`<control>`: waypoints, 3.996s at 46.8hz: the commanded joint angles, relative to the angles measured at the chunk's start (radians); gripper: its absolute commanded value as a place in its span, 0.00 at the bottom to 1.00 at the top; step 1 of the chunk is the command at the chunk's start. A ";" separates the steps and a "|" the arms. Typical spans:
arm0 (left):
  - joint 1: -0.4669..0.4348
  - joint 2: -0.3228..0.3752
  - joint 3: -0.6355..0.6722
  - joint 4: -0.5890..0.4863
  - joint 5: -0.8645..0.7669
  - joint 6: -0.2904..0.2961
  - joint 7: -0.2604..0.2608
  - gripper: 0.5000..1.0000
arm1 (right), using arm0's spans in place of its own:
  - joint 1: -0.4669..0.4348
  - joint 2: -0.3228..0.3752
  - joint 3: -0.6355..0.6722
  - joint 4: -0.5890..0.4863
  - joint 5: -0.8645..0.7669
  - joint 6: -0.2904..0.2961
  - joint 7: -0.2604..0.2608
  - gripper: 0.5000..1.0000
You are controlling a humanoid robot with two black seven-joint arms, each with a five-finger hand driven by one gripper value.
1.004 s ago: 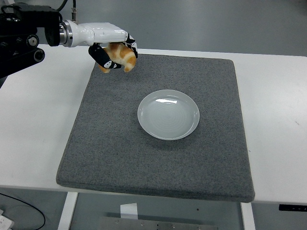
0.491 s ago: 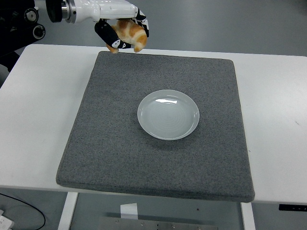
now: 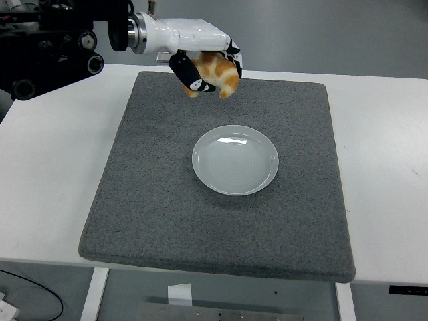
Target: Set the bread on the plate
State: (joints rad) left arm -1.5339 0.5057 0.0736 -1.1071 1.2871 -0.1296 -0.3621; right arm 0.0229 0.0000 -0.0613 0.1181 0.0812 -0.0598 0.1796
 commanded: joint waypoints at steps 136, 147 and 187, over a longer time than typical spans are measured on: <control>0.296 -0.223 0.014 0.156 0.270 0.065 0.002 0.00 | 0.000 0.000 0.000 0.000 -0.001 0.000 0.000 0.86; 0.296 -0.223 0.012 0.156 0.268 0.102 0.002 0.50 | 0.000 0.000 0.000 0.000 0.000 0.000 0.000 0.86; 0.267 -0.210 -0.023 0.098 0.193 0.102 0.000 0.99 | 0.000 0.000 0.000 0.000 0.000 0.000 0.000 0.86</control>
State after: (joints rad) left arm -1.2597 0.2916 0.0645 -0.9940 1.5040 -0.0265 -0.3622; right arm 0.0230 0.0000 -0.0614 0.1181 0.0811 -0.0598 0.1795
